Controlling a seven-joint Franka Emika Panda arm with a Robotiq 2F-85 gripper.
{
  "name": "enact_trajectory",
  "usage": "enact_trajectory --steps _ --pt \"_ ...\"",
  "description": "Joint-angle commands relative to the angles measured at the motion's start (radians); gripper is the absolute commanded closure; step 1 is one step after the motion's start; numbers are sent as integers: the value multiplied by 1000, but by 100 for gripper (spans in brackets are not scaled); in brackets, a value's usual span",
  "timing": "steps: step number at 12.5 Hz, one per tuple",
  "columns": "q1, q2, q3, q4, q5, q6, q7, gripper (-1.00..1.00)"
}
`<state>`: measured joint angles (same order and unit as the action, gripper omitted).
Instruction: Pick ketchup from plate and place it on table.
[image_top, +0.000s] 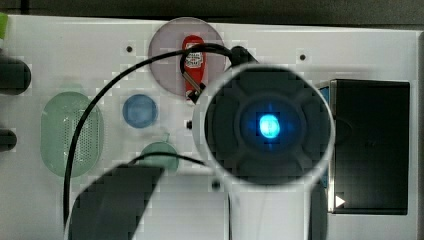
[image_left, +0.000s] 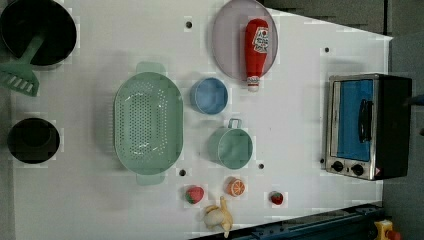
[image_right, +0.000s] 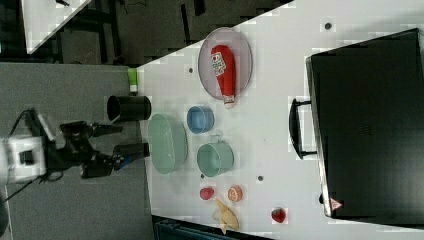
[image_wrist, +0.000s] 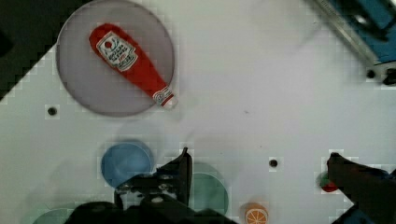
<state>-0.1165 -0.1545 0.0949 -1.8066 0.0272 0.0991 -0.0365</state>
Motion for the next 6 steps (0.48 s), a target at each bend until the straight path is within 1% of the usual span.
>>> enact_trajectory --steps 1,6 --pt "-4 143 30 -28 0 67 -80 -100" --pt "8 283 61 -24 0 180 -278 -100"
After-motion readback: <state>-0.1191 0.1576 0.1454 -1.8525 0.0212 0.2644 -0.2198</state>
